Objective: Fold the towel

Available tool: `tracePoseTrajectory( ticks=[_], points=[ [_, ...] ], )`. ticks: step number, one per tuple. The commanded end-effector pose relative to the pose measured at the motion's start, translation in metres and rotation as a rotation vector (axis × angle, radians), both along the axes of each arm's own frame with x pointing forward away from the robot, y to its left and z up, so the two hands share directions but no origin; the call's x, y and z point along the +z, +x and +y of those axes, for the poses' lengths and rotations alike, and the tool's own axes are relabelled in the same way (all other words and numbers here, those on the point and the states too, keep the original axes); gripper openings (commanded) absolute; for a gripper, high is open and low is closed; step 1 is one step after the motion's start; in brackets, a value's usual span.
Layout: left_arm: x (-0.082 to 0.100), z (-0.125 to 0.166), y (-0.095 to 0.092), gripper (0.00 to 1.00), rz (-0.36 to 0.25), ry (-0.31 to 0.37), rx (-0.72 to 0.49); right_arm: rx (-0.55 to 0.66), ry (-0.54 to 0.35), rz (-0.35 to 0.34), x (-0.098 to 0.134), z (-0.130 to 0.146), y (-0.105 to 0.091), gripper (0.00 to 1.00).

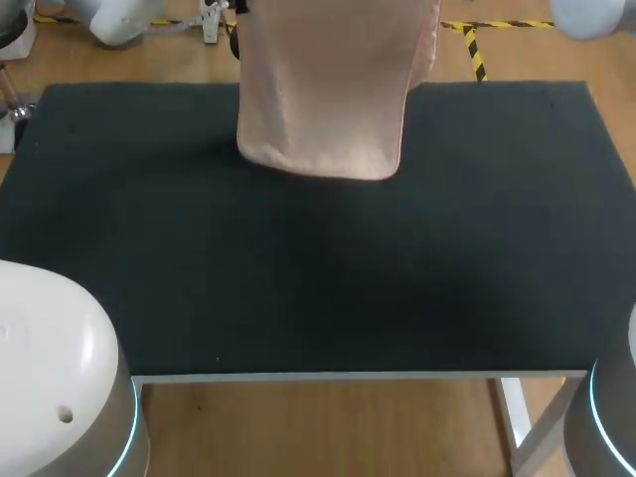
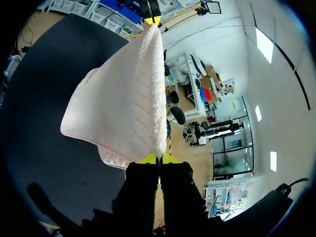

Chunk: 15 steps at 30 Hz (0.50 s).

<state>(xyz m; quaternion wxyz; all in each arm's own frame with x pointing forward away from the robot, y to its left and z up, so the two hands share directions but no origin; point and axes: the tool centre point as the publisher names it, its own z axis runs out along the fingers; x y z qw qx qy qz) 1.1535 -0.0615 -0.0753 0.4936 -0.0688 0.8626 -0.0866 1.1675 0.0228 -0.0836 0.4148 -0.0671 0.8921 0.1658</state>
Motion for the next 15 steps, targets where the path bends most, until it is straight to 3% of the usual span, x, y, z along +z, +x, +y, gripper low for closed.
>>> tracePoseTrajectory(
  ticks=[1, 15],
  points=[
    [0.012, -0.009, 0.005, 0.00, -0.011, 0.000, 0.037, 0.026, -0.008, 0.000, 0.008, 0.000, 0.021, 0.00],
    [0.049, -0.051, 0.025, 0.00, -0.068, -0.072, 0.147, 0.096, -0.048, -0.093, 0.041, -0.028, 0.080, 0.00]
  ],
)
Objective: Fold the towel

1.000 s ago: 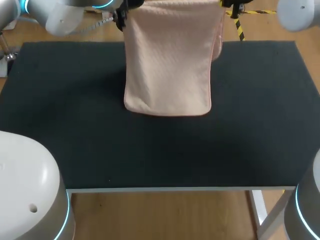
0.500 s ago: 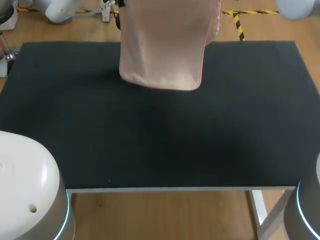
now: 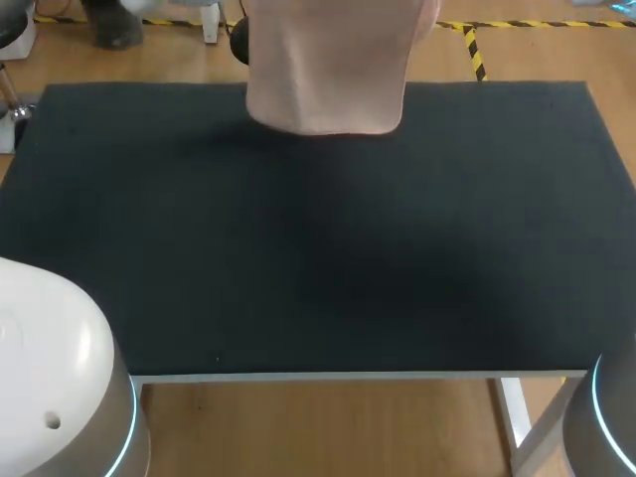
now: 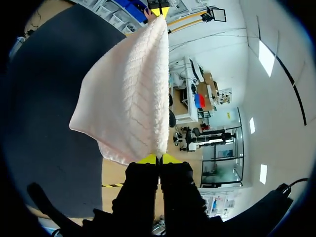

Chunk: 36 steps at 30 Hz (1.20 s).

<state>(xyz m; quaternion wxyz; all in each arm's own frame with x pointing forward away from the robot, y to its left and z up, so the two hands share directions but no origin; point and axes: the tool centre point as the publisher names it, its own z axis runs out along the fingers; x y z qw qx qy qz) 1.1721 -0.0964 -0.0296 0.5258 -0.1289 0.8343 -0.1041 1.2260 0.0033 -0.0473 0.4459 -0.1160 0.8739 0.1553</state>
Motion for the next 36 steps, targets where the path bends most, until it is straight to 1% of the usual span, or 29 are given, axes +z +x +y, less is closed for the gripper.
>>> tracePoseTrajectory(
  ticks=[1, 3, 6, 8, 12, 16, 20, 24, 27, 30, 32, 34, 36],
  points=[
    [0.004, -0.021, 0.007, 0.00, 0.008, 0.015, 0.061, 0.034, 0.002, -0.008, 0.007, -0.012, 0.024, 0.00],
    [0.005, -0.029, 0.007, 0.00, 0.001, 0.019, 0.079, 0.047, -0.003, -0.019, 0.010, -0.018, 0.029, 0.00],
    [0.003, -0.039, 0.004, 0.00, 0.003, 0.014, 0.111, 0.066, -0.009, -0.021, 0.008, -0.025, 0.033, 0.00],
    [-0.003, -0.044, 0.000, 0.00, 0.012, 0.015, 0.133, 0.085, -0.018, -0.023, 0.005, -0.028, 0.030, 0.00],
    [-0.014, -0.047, -0.012, 0.00, 0.034, 0.008, 0.170, 0.106, -0.009, -0.006, -0.002, -0.038, 0.013, 0.00],
    [-0.022, -0.048, -0.028, 0.00, 0.050, -0.018, 0.186, 0.109, -0.005, 0.012, -0.009, -0.046, -0.008, 0.00],
    [-0.028, -0.044, -0.039, 0.00, 0.070, -0.053, 0.173, 0.110, -0.003, 0.032, -0.015, -0.053, -0.029, 0.00],
    [-0.037, -0.040, -0.045, 0.00, 0.092, -0.063, 0.159, 0.103, -0.010, 0.056, -0.023, -0.053, -0.043, 0.00],
    [-0.042, -0.037, -0.050, 0.00, 0.112, -0.073, 0.135, 0.089, 0.002, 0.078, -0.027, -0.051, -0.052, 0.00],
    [-0.048, -0.033, -0.056, 0.00, 0.146, -0.093, 0.112, 0.076, 0.006, 0.100, -0.033, -0.048, -0.061, 0.00],
    [-0.051, -0.032, -0.062, 0.00, 0.170, -0.101, 0.097, 0.066, 0.007, 0.118, -0.038, -0.046, -0.066, 0.00],
    [-0.056, -0.032, -0.069, 0.00, 0.185, -0.095, 0.080, 0.053, 0.012, 0.140, -0.043, -0.044, -0.071, 0.00],
    [-0.061, -0.032, -0.078, 0.00, 0.211, -0.105, 0.072, 0.045, 0.022, 0.166, -0.049, -0.042, -0.081, 0.00]
  ],
)
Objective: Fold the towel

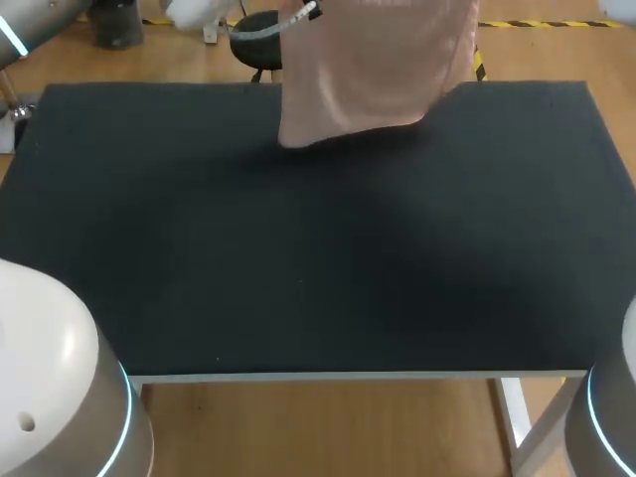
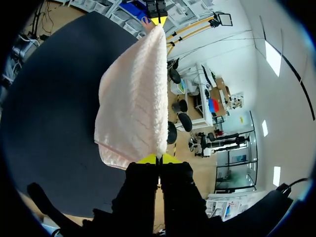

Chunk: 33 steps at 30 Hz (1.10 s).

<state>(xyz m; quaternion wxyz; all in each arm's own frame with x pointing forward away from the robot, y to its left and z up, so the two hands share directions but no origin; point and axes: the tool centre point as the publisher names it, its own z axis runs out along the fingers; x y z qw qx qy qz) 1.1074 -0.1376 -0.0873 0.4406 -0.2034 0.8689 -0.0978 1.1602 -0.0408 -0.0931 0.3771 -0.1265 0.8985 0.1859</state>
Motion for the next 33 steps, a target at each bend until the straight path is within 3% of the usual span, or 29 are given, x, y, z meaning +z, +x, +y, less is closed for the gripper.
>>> tracePoseTrajectory(
  ticks=[1, 18, 33],
  points=[
    [-0.007, 0.010, -0.017, 0.00, 0.023, -0.028, -0.035, -0.019, 0.003, 0.032, -0.008, 0.003, -0.020, 0.00],
    [-0.073, 0.020, -0.107, 0.00, 0.223, -0.079, -0.049, -0.034, 0.016, 0.189, -0.065, 0.024, -0.099, 0.00],
    [-0.148, 0.030, -0.160, 0.00, 0.426, -0.097, -0.065, -0.067, -0.054, 0.355, -0.129, 0.029, -0.147, 0.00]
  ],
)
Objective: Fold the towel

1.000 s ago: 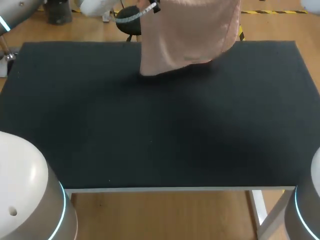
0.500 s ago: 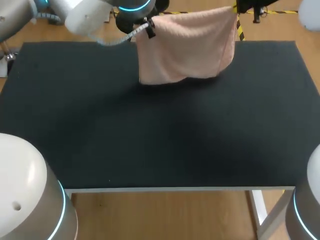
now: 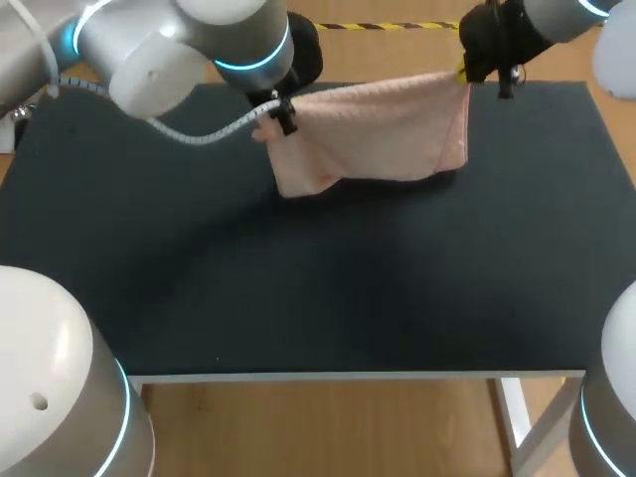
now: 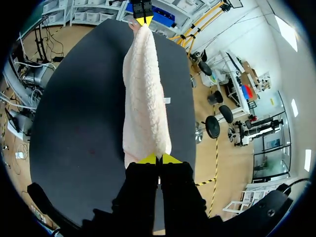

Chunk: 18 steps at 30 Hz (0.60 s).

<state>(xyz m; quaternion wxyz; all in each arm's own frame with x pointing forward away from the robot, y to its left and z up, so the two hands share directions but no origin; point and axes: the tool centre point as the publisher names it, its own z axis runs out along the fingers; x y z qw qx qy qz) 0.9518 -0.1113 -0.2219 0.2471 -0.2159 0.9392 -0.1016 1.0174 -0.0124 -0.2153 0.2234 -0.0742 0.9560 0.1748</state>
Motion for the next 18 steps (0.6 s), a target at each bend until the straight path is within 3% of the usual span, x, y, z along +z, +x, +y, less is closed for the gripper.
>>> tracePoseTrajectory(
  ticks=[1, 13, 18],
  points=[
    [-0.018, 0.003, -0.008, 0.00, 0.040, -0.019, -0.017, -0.005, -0.018, 0.029, -0.010, 0.001, -0.006, 0.00],
    [-0.086, -0.003, -0.025, 0.00, 0.195, -0.029, -0.042, 0.002, -0.059, 0.157, -0.074, 0.006, -0.020, 0.00],
    [-0.093, -0.002, -0.024, 0.00, 0.205, -0.025, -0.054, -0.010, -0.070, 0.165, -0.080, 0.003, -0.021, 0.00]
  ],
)
